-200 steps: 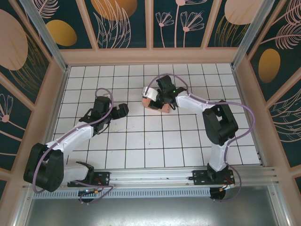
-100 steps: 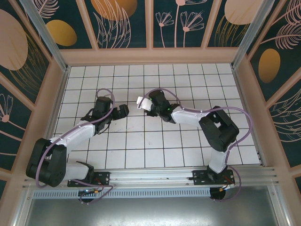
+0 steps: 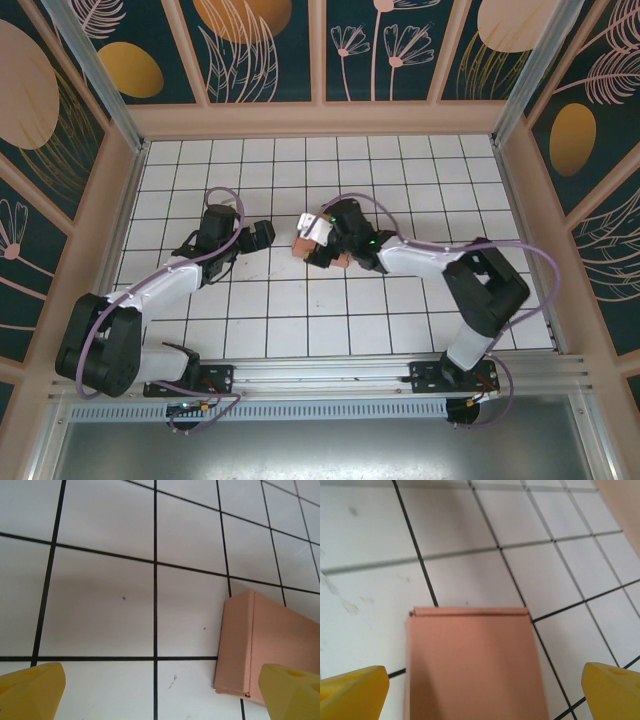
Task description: Fold the paper box
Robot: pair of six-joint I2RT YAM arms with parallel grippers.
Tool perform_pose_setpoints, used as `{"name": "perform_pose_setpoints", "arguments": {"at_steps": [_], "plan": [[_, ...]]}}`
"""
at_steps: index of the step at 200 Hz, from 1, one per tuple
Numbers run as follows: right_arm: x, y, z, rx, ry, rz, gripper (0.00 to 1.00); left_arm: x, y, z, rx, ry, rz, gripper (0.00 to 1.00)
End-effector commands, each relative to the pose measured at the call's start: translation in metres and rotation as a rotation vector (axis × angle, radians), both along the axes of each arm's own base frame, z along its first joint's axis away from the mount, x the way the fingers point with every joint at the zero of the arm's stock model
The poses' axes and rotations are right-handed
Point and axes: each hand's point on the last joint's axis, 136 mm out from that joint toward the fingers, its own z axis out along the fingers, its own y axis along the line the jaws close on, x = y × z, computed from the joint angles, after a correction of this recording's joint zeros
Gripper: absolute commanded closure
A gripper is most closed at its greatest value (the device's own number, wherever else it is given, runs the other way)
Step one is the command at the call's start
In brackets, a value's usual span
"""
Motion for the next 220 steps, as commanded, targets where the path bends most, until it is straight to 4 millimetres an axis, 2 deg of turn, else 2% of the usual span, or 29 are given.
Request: {"name": "perform_pose_setpoints", "arguments": {"at_steps": [1, 29, 38, 53, 67, 79, 105, 116, 125, 130, 148, 157, 168, 175, 188, 193, 220], "plan": [[-0.009, -0.002, 0.051, 0.29, 0.082, 0.042, 0.01, 0.013, 0.008, 0.03, 0.03, -0.171, 0.011, 0.01], [0.024, -0.058, 0.074, 0.496, 0.044, -0.203, 0.01, 0.021, 0.036, 0.066, 0.143, -0.392, 0.1, 0.01], [0.043, -0.093, 0.077, 0.542, 0.018, -0.33, 0.01, 0.019, 0.046, 0.077, 0.199, -0.477, 0.128, 0.02], [0.057, -0.14, 0.079, 0.596, -0.028, -0.498, 0.01, 0.014, 0.064, 0.089, 0.323, -0.604, 0.168, 0.01], [0.065, -0.187, 0.078, 0.631, -0.087, -0.654, 0.01, 0.01, 0.085, 0.089, 0.453, -0.649, 0.22, 0.01], [0.066, -0.223, 0.073, 0.629, -0.136, -0.78, 0.01, 0.009, 0.096, 0.085, 0.493, -0.674, 0.227, 0.01], [0.064, -0.279, 0.05, 0.588, -0.186, -0.93, 0.01, 0.006, 0.124, 0.069, 0.451, -0.685, 0.281, 0.01], [0.062, -0.296, 0.044, 0.61, -0.204, -0.965, 0.01, 0.008, 0.132, 0.058, 0.46, -0.666, 0.292, 0.01], [0.062, -0.301, 0.036, 0.606, -0.196, -0.97, 0.01, 0.009, 0.136, 0.05, 0.471, -0.663, 0.287, 0.01], [0.063, -0.307, 0.032, 0.62, -0.178, -0.989, 0.01, 0.011, 0.139, 0.052, 0.472, -0.68, 0.301, 0.01], [0.063, -0.31, 0.017, 0.64, -0.127, -0.973, 0.01, 0.018, 0.14, 0.057, 0.455, -0.717, 0.284, 0.01], [0.06, -0.313, 0.01, 0.651, -0.13, -0.979, 0.01, 0.024, 0.142, 0.049, 0.441, -0.688, 0.266, 0.01], [0.056, -0.32, 0.011, 0.684, -0.142, -0.993, 0.01, 0.028, 0.143, 0.038, 0.436, -0.676, 0.258, 0.01], [0.052, -0.322, 0.013, 0.718, -0.149, -0.977, 0.01, 0.031, 0.146, 0.038, 0.428, -0.676, 0.273, 0.01], [0.046, -0.327, 0.006, 0.742, -0.163, -0.981, 0.01, 0.036, 0.151, 0.032, 0.415, -0.64, 0.286, 0.01], [0.045, -0.327, 0.01, 0.761, -0.189, -0.973, 0.01, 0.036, 0.153, 0.031, 0.411, -0.638, 0.298, 0.01], [0.052, -0.339, 0.003, 0.749, -0.158, -1.056, 0.01, 0.026, 0.172, 0.032, 0.419, -0.647, 0.415, 0.01]]}}
